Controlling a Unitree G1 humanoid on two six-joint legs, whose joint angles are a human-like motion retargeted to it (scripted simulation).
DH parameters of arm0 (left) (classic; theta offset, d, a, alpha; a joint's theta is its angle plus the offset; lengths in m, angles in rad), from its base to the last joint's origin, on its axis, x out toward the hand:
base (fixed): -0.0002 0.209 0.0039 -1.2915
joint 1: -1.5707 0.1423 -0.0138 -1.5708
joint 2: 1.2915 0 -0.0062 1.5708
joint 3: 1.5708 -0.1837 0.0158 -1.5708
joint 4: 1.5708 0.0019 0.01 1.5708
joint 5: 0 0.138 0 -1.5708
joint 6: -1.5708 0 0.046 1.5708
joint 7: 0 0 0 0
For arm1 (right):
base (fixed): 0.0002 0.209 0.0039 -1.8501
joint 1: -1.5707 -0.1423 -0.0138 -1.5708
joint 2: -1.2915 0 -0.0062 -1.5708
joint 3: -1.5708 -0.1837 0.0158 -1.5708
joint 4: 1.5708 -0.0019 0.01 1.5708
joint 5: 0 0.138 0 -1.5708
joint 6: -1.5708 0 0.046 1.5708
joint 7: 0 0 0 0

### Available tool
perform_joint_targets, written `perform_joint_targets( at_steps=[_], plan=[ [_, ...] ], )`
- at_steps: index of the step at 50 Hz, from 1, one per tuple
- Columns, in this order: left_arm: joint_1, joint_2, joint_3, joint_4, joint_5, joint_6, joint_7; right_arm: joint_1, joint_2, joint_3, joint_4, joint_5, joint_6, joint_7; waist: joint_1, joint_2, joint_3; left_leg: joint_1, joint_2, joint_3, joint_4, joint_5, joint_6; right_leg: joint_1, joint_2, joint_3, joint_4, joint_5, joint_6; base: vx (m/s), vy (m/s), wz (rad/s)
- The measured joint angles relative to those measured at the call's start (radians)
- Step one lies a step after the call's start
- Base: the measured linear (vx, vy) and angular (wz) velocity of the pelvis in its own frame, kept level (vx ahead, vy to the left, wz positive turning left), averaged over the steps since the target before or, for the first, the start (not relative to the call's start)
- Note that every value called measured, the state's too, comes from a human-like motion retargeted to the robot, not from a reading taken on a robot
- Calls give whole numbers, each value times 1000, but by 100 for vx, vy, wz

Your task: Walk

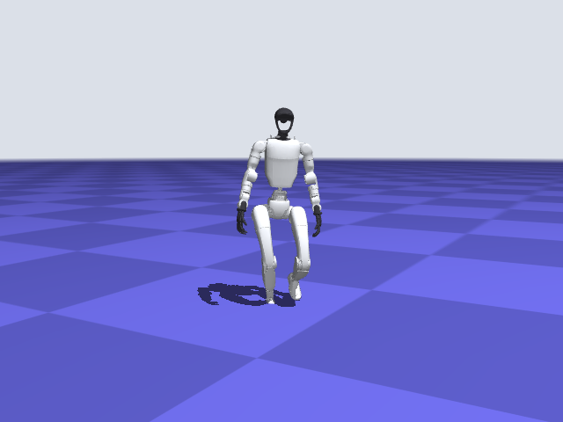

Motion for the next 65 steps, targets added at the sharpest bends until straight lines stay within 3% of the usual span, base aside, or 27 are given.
perform_joint_targets(
  at_steps=[5, 10, 15, 17, 20, 23, 25, 30, 34, 38, 43, 45, 47, 50, 52, 55, 57, 60, 65],
  plan=[
    [50, -18, -7, 29, -9, -8, 6, -35, 6, 13, -33, 17, -22, -28, 23, -54, -6, -123, -44, 33, -309, -37, 4, 100, -48, 65, -23, -82, 18, 60, 2, -29],
    [65, -34, -34, 60, 18, -19, 21, -78, 5, 30, -39, 1, -31, -45, 2, -109, -10, -131, -160, 46, -714, 4, -3, 191, -120, 113, -33, -148, 41, 63, 7, -9],
    [69, -34, -48, 80, 7, -18, 31, -87, 22, 39, -22, -6, -29, -51, -14, -186, -17, -76, -256, 96, -794, 47, 41, 238, -229, 112, 112, -183, 58, 62, 9, -25],
    [72, -35, -49, 87, -6, -15, 36, -74, 34, 42, -11, -7, -24, -46, -23, -215, -22, -65, -295, 112, -742, 47, 66, 232, -277, 115, 230, -116, 83, 58, 10, -16],
    [61, -21, -46, 93, -34, -8, 45, -66, 53, 45, 14, 3, -13, -20, -44, -303, 3, 54, -390, 159, -784, 31, 121, 213, -395, 150, 448, 131, 153, 54, 10, -11],
    [38, -2, -47, 84, -41, -4, 62, -66, 67, 47, 31, 11, -7, -8, -66, -350, 35, 184, -443, 179, -836, -2, 158, 141, -475, 174, 641, 317, 171, 52, 9, -29],
    [18, 12, -50, 77, -39, -1, 73, -66, 72, 48, 39, 12, -6, -8, -80, -366, 64, 297, -470, 176, -897, -15, 165, 97, -520, 182, 727, 338, 152, 54, 9, -44],
    [-35, 40, -55, 45, -24, -2, 90, -37, 71, 39, 47, -2, -8, -16, -122, -371, 148, 630, -516, 121, -1114, -11, 146, 15, -592, 176, 744, 205, 101, 57, 5, -33],
    [-85, 57, -55, 5, -19, -17, 99, 8, 62, 20, 48, -23, -7, -22, -149, -358, 225, 931, -518, 41, -1352, 26, 127, -4, -592, 163, 565, 121, 120, 61, -1, -10],
    [-133, 82, -53, -41, -15, -40, 104, 54, 55, -3, 59, -42, 3, -28, -161, -329, 283, 1183, -477, -37, -1575, 78, 110, -10, -522, 166, 301, 89, 184, 60, -3, 4],
    [-166, 101, -45, -87, -11, -60, 94, 98, 55, -33, 91, -70, 17, -26, -158, -279, 299, 1304, -414, -39, -1611, 91, 90, 8, -426, 164, 69, 76, 225, 58, -6, 4],
    [-158, 95, -40, -94, -11, -62, 92, 115, 57, -40, 108, -77, 23, -25, -148, -276, 302, 1321, -410, -33, -1550, 87, 87, 20, -410, 173, 96, 102, 220, 62, -9, -5],
    [-138, 89, -38, -95, -9, -57, 83, 122, 56, -53, 132, -84, 27, -19, -152, -224, 301, 1239, -345, -16, -1278, -3, 69, 87, -353, 124, 77, 146, 198, 62, -11, 6],
    [-92, 68, -42, -75, -4, -46, 67, 128, 61, -58, 154, -76, 28, -15, -151, -115, 276, 1029, -223, -8, -792, -8, -4, 122, -221, 44, 77, 183, 138, 50, -12, 5],
    [-63, 46, -47, -58, 4, -37, 47, 125, 53, -55, 151, -59, 26, -10, -133, 25, 207, 813, -82, -27, -487, 72, -77, 94, -73, -31, -3, 214, 74, 46, -9, -30],
    [-43, 19, -55, -35, 15, -17, 17, 103, 32, -47, 129, -35, 21, -8, -77, 121, 111, 532, 27, -46, -187, 199, -107, 48, 42, -64, -84, 208, 12, 50, -8, -50],
    [-31, 4, -59, -22, 24, -9, 9, 85, 25, -37, 111, -28, 14, -21, -43, 123, 85, 392, 73, -38, -42, 163, -68, 24, 59, -71, -43, 160, -8, 52, -11, -27],
    [-33, -3, -51, -3, 39, -3, -5, 35, 0, -27, 77, -17, 5, -37, 6, 90, -15, 87, 97, -9, 59, 93, 17, -31, 38, -59, -65, 119, -12, 54, -9, -13],
    [18, -11, -35, 15, 24, -5, 8, -34, -15, -22, 7, 8, -17, -72, 45, 19, -38, -117, 74, 58, -122, -24, 55, 62, -21, -18, -62, 3, -2, 59, -2, 7]
  ],
)
